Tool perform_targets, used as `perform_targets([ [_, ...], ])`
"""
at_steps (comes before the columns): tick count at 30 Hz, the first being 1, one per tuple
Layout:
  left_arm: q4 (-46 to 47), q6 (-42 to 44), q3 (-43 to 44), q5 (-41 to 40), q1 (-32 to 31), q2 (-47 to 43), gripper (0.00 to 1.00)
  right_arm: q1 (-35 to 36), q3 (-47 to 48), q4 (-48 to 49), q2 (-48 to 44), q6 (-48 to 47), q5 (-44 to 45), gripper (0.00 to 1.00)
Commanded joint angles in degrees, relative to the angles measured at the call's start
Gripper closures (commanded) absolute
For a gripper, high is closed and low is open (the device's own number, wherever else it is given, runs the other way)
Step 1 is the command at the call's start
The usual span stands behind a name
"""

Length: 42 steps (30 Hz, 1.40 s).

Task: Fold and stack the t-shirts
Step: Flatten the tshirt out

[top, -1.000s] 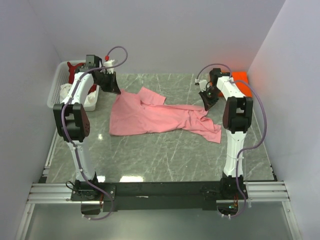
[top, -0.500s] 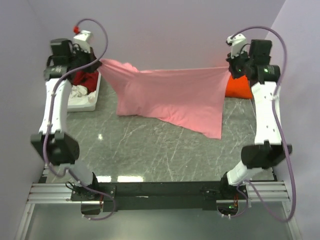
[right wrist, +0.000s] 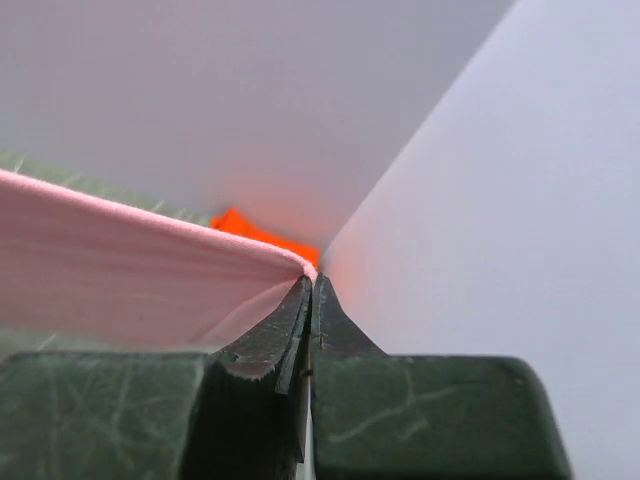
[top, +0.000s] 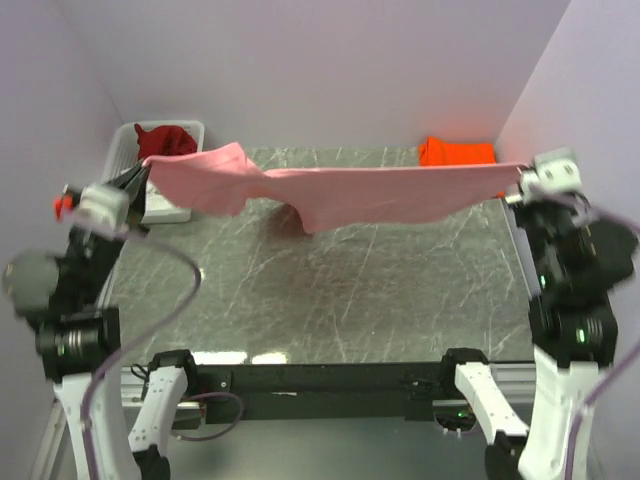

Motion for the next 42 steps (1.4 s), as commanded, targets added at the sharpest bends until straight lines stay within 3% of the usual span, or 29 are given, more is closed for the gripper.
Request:
perform_targets([
  [1,2.7,3.1,-1.0,-6.6,0.2,-5.2,1.0,-0.5,-2.2,8.3,-7.8,-0.3,5.1,1.0],
  [5,0.5,2.6,5.0,-11.3,0.3,-7.6,0.99,-0.5,-2.1,9.5,-12.7,-1.5,7.7,1.0],
  [9,-0.5,3.7,9.0,-12.9,0.3,-5.3,0.99,-0.5,1.0,10.5,-9.0,-4.0,8.4,1.0],
  [15,-14.2,10.4,14.0,-0.1,0.3,5.8,0.99,-0.5,-1.3,10.8,0.1,-8.1,6.2,1.0],
  [24,-12.6,14.1,-1.1,3.8,-1.5,18.2,0.99,-0.4,-19.9,16.1,13.3,-10.5,-0.9,1.0],
  [30,-5.9,14.3,-6.5,-3.5,-9.4,33.7,0.99,0.4,-24.3,21.0,27.9,-13.3,-2.2,1.0],
  [33,-4.6,12.6,-2.8,-9.7,-12.0,45.9,0.99,0.8,-19.5,22.5,39.0,-13.8,-0.5,1.0],
  [36,-8.6,9.9,8.0,-15.2,-12.6,60.1,0.99,1.0,-11.7,21.8,50.3,-13.2,2.3,1.0],
  [37,-10.3,9.4,15.3,-15.8,-12.6,66.9,0.99,1.1,-9.6,21.2,54.9,-13.1,3.4,1.0],
  [42,-16.7,8.6,34.6,-18.8,-12.6,82.5,0.99,1.4,0.2,18.7,64.1,-12.7,5.1,1.0],
])
